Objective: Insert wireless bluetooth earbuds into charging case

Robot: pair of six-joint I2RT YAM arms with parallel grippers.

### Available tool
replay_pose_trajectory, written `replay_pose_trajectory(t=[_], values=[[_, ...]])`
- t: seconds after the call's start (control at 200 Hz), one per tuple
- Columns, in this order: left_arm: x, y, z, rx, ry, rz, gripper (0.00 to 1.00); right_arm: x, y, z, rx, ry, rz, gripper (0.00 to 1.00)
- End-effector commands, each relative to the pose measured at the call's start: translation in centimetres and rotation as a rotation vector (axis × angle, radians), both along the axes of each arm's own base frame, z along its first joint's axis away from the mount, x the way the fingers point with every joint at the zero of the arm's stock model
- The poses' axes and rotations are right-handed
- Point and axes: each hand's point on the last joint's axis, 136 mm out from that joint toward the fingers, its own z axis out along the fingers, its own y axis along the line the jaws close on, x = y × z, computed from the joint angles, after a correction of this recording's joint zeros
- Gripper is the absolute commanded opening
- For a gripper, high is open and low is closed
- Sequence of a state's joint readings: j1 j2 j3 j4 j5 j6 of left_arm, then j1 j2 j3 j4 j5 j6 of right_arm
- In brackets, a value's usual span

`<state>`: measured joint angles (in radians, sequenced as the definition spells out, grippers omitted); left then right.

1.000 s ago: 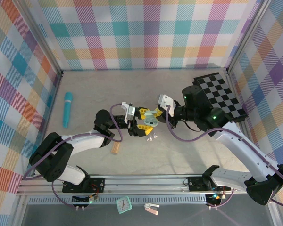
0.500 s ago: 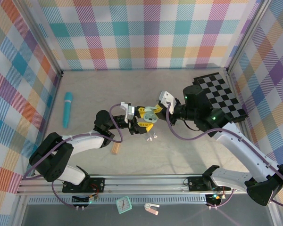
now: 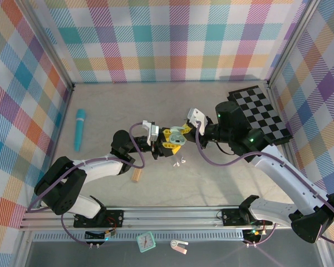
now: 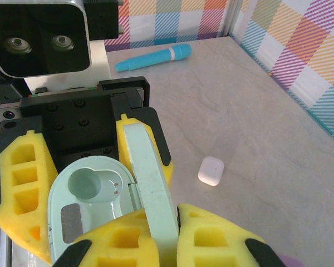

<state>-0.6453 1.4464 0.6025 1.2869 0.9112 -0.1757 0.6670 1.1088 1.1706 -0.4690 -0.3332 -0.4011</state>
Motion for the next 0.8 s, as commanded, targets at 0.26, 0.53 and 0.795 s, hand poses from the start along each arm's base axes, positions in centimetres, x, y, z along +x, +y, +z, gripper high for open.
replay_pose_trajectory(t=[0.26,0.53,0.795], values=[[-1.1,0.2,1.9,-0.042,-0.073,-0.039,0.31,-0.2,0.4,1.0,0.029,-0.031,0.025,0.01],[-0.9,0.2,1.6,-0.039,-0.066,-0.027,0.3,-0.2,0.3,1.7,0.05,-0.034,0.013,0.28],[-0.4,0.2,1.1,-0.037,-0.057,-0.002,0.32,-0.9,-0.2,2.2,0.055,-0.057,0.022,0.6]])
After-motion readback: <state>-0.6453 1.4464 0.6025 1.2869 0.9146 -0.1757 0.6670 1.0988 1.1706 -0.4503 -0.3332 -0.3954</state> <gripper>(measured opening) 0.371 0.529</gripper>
